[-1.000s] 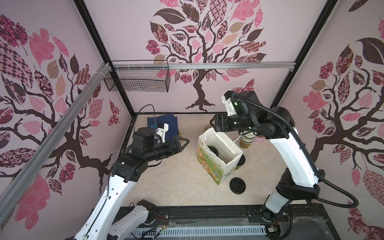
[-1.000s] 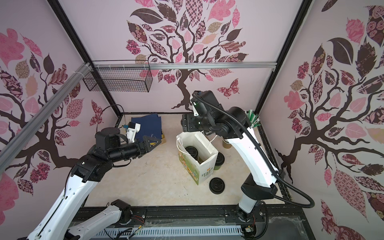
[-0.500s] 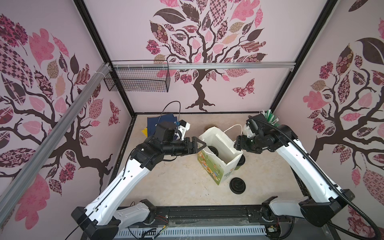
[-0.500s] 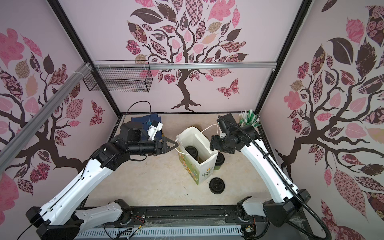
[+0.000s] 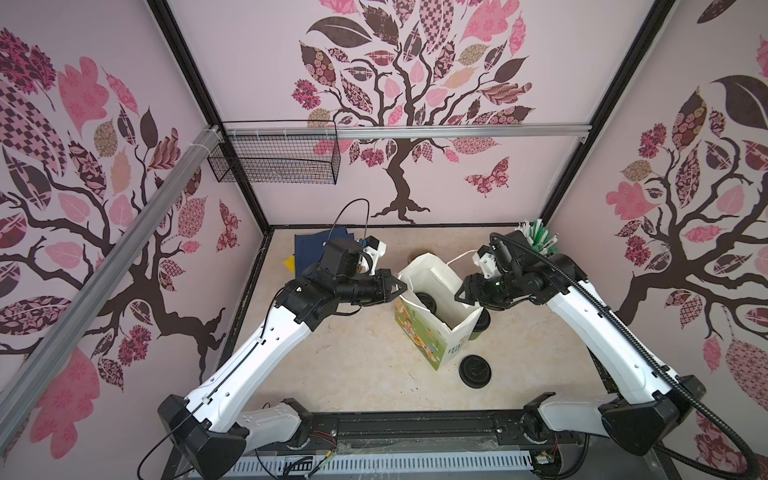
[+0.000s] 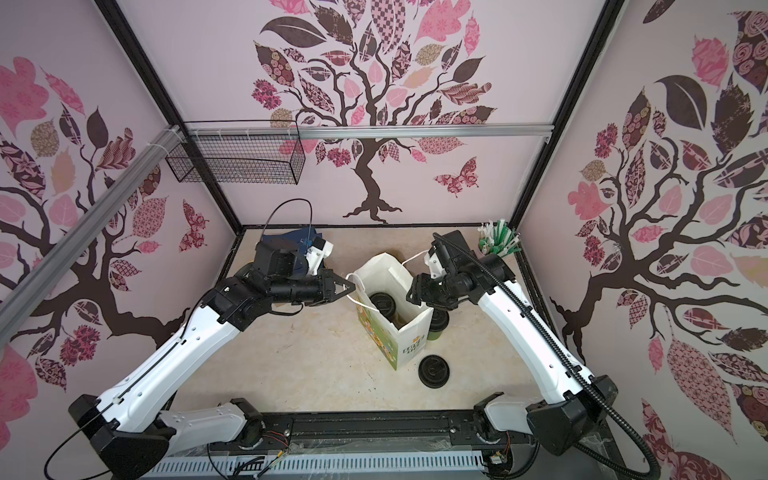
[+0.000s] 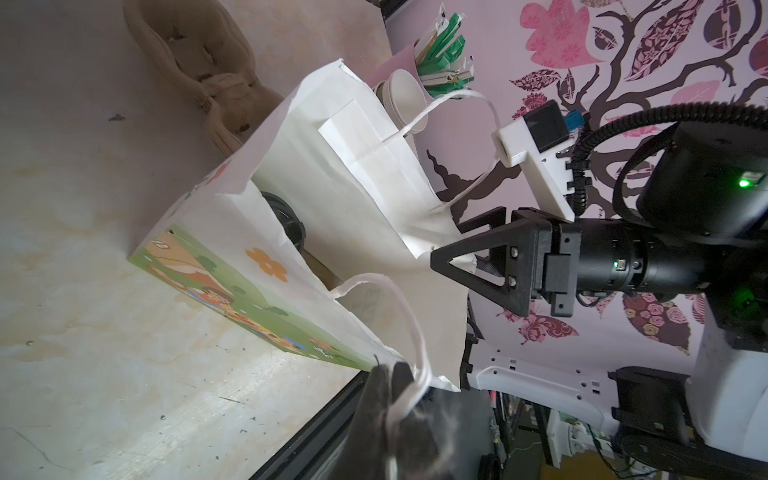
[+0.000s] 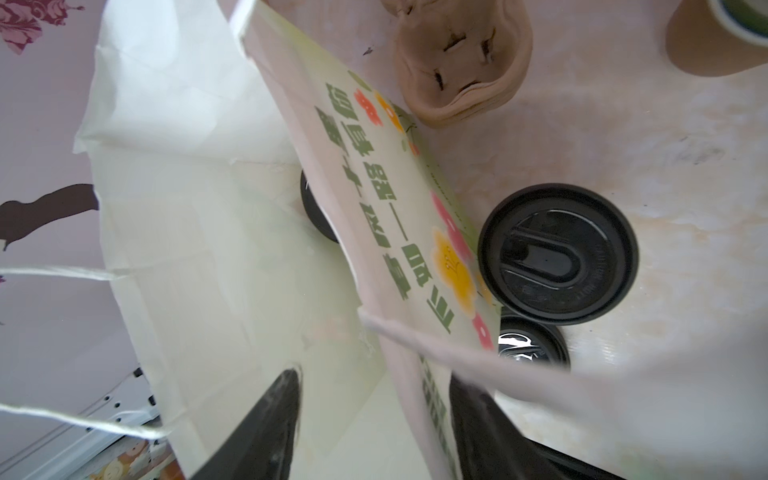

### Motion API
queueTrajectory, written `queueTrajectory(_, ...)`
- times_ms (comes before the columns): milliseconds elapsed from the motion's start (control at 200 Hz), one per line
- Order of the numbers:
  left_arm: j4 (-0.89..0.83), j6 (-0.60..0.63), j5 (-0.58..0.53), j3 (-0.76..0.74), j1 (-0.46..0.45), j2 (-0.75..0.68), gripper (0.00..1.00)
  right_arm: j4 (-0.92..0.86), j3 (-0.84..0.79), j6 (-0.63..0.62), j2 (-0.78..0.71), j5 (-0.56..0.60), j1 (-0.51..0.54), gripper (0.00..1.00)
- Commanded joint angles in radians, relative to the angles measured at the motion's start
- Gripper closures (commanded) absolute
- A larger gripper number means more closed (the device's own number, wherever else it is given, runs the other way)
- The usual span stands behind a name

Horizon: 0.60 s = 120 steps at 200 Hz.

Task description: Pack the takeout coffee

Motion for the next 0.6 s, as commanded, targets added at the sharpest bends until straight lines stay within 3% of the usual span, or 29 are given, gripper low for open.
queueTrajectory(0, -0.044, 0.033, -0.064, 0.078, 0.026, -0.009, 0.97, -0.008, 0.003, -0.006, 0.004, -0.099, 0.016, 0.39)
queueTrajectory(200, -0.096, 0.056, -0.057, 0.094, 0.097, -0.015, 1.00, -0.008, 0.018, -0.012, 0.036, -0.157, 0.091, 0.38)
queueTrajectory(305, -0.122, 0.073, -0.055, 0.104, 0.108, -0.010, 1.00, -0.025, 0.053, -0.019, 0.039, -0.131, 0.101, 0.36)
queueTrajectory(435, -0.123, 0.073, -0.056, 0.082, 0.111, -0.018, 1.00, -0.090, 0.141, -0.045, 0.006, 0.051, 0.101, 0.29)
queueTrajectory(595, -0.097, 0.060, -0.052, 0.058, 0.111, -0.031, 1.00, -0.091, 0.123, -0.013, -0.123, 0.317, 0.082, 0.22)
